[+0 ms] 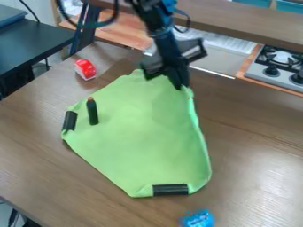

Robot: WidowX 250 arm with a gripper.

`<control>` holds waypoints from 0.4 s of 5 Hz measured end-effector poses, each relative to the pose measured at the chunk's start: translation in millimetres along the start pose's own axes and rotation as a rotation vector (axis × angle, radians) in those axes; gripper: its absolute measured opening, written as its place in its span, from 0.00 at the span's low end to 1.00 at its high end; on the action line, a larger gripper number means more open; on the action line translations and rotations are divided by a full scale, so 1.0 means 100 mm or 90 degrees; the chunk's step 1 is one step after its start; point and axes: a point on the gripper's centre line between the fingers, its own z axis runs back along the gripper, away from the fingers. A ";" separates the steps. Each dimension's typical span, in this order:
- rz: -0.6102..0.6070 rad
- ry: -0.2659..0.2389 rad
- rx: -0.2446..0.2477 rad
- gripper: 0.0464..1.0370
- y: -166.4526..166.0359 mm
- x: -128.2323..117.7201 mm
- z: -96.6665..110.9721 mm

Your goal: Fold cloth from the top right to the bottom left

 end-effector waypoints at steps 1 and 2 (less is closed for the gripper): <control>0.002 0.003 -0.006 0.00 0.27 0.03 0.22; 0.000 0.003 -0.014 0.00 0.48 0.08 0.40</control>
